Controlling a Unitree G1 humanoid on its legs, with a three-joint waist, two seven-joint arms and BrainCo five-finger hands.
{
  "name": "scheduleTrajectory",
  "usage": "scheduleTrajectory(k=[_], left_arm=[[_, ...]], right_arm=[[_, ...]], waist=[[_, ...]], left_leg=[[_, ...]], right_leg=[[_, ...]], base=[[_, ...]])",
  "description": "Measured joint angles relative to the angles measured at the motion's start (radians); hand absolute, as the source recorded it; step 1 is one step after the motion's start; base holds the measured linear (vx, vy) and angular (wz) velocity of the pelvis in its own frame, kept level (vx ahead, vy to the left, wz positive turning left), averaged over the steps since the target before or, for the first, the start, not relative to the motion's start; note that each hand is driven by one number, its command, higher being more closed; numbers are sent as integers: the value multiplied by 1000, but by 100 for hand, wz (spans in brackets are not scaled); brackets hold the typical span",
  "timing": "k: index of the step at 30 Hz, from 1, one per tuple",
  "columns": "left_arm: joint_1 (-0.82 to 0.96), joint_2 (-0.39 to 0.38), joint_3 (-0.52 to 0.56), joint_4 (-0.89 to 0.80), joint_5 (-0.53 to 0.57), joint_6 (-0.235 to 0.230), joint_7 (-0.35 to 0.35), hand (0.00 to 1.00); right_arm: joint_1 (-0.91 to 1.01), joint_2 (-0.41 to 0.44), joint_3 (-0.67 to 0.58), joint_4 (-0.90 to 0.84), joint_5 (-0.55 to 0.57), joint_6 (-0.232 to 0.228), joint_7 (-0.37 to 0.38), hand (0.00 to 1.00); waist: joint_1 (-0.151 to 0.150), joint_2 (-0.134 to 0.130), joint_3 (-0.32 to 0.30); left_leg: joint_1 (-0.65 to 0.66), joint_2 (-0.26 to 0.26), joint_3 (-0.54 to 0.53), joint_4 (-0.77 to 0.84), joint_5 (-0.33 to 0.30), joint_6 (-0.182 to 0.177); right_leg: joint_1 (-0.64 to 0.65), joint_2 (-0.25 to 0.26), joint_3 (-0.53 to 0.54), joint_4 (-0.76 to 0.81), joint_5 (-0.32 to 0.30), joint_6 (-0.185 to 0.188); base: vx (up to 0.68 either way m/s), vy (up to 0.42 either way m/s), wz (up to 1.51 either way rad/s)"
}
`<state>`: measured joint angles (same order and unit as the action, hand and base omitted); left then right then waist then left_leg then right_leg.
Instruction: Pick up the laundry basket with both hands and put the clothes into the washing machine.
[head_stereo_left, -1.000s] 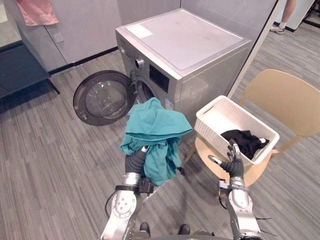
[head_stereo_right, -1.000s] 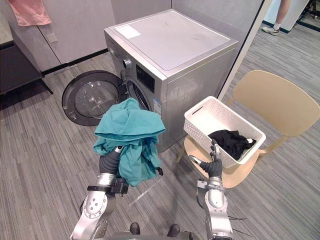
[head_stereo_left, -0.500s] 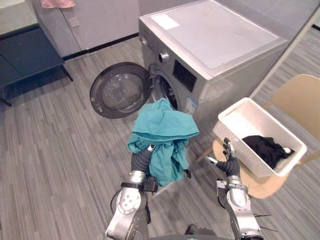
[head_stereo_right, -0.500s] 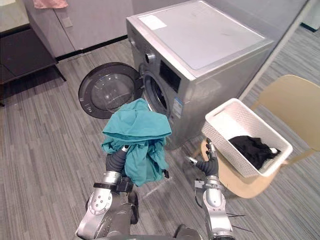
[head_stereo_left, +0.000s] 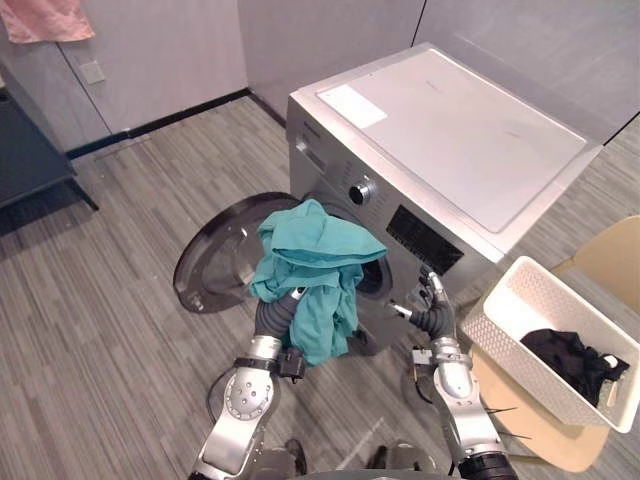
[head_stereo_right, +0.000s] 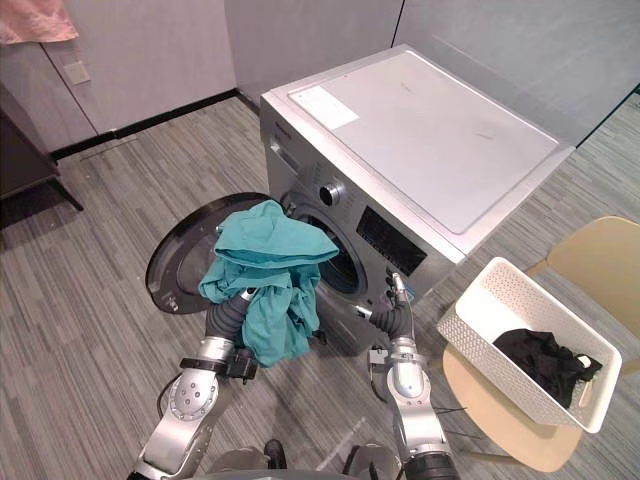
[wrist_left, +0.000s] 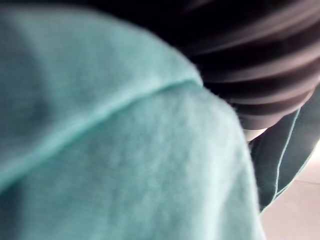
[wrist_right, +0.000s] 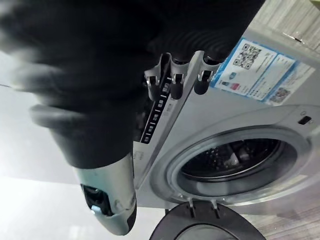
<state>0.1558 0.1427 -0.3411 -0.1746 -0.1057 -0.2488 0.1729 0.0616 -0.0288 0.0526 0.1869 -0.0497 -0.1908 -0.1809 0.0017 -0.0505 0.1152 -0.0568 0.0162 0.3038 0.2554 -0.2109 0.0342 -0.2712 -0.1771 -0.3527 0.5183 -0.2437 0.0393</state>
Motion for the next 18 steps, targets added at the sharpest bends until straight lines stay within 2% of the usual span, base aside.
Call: scheduleTrajectory(k=[1, 2, 3, 4, 5, 6, 7, 8, 9, 10, 11, 12, 13, 14, 15, 16, 17, 18], left_arm=[[1, -2, 0, 19, 0, 1, -2, 100], [3, -1, 0, 29, 0, 2, -6, 100], [7, -25, -3, 71, 2, 8, -24, 100], [21, -36, -4, 78, 2, 10, -36, 100], [25, -36, -9, 80, 2, 9, -41, 100], [19, -32, -16, 90, 1, 8, -47, 100], [19, -40, -19, 92, 0, 9, -65, 100], [19, -46, -21, 96, 0, 8, -69, 100], [27, -52, -21, 108, -1, 15, -72, 100], [22, -50, -17, 108, -2, 24, -75, 100], [12, -40, -20, 105, -2, 25, -80, 100], [6, -41, -25, 105, -2, 26, -81, 100], [-7, -40, -43, 105, -2, 26, -80, 100], [-11, -42, -53, 103, -2, 26, -80, 100], [-11, -43, -60, 101, -2, 26, -80, 100], [-4, -52, -64, 92, -1, 26, -79, 100], [-2, -31, -69, 93, -1, 28, -73, 100], [-7, -23, -73, 92, -1, 28, -73, 100]], right_arm=[[17, 0, 1, 0, 0, 0, 10, 0], [30, 2, 4, -1, 0, 0, 11, 0], [66, -23, 4, -5, 1, 3, 12, 0], [79, -34, 4, -7, 1, 4, 12, 0], [85, -32, 3, -8, 1, 3, 12, 0], [86, -34, 0, -9, 1, 2, 13, 0], [87, -40, 2, -10, 1, 1, 14, 0], [90, -47, 2, -10, 2, 1, 18, 0], [106, -41, 8, -15, 5, 2, 29, 0], [118, -34, 5, -24, 9, 2, 31, 0], [120, -24, 7, -28, 9, 2, 32, 0], [120, -23, 7, -31, 10, 2, 33, 0], [119, -17, 4, -34, 10, 2, 31, 0], [114, -17, 7, -34, 10, 2, 31, 0], [103, -19, 7, -34, 10, 3, 31, 0], [93, -24, 15, -27, 9, 1, 26, 0], [89, -13, 27, -16, 9, 3, 24, 0], [88, -13, 28, -18, 9, 3, 24, 0]], waist=[[-12, 9, 3], [-18, 7, 1], [-29, 34, 2], [-27, 42, 2], [-17, 38, 6], [-12, 51, 12], [-14, 69, 28], [-11, 73, 36], [-1, 74, 35], [-5, 64, 42], [-3, 37, 60], [-1, 35, 62], [9, 35, 65], [13, 38, 70], [14, 56, 68], [20, 75, 69], [10, 47, 63], [6, 40, 60]], left_leg=[[21, -3, -1, 15, -15, -26], [28, -10, -3, 34, -25, -41], [22, -7, -18, 150, -50, -54], [-25, 26, -29, 259, -66, -60], [-40, 40, -30, 298, -86, -47], [-73, 89, -41, 363, -115, -43], [-103, 151, -63, 395, -81, -49], [-102, 169, -81, 429, -60, -75], [-110, 162, -89, 503, -40, -94], [-142, 148, -113, 573, 18, -85], [-166, 104, -141, 598, -33, -65], [-184, 77, -170, 571, -86, -67], [-224, 35, -245, 483, -123, -75], [-255, 8, -328, 412, -120, -80], [-267, -10, -418, 314, -94, -110], [-249, 6, -450, 217, 15, -109], [-241, -22, -407, 235, -2, -80], [-243, -27, -381, 240, -8, -64]], right_leg=[[-24, 59, 16, -69, 39, -38], [-25, 88, 25, -120, 89, -55], [31, 114, 20, -206, 154, -111], [72, 124, 35, -254, 162, -116], [92, 132, 54, -275, 158, -111], [118, 145, 75, -277, 139, -108], [138, 167, 85, -249, 108, -103], [142, 177, 103, -227, 89, -95], [159, 183, 129, -219, 84, -86], [185, 158, 145, -242, 76, -76], [200, 123, 177, -248, 72, -62], [200, 108, 193, -249, 69, -55], [198, 89, 221, -253, 56, -39], [194, 79, 240, -249, 45, -22], [185, 71, 264, -220, 27, 6], [159, 86, 310, -153, -11, 51], [151, 51, 360, -133, -25, 60], [149, 38, 372, -133, -27, 66]], base=[[266, 17, 7], [451, 8, 20], [395, 36, 8], [379, 64, -10], [249, 82, -45], [269, 48, -48], [320, 67, -52], [293, 61, -67], [243, 116, -59], [224, 163, -55], [170, 192, -27], [186, 229, -42], [160, 266, -44], [186, 376, -60], [167, 362, -89], [244, 462, -103], [230, 374, -86], [256, 420, -71]])
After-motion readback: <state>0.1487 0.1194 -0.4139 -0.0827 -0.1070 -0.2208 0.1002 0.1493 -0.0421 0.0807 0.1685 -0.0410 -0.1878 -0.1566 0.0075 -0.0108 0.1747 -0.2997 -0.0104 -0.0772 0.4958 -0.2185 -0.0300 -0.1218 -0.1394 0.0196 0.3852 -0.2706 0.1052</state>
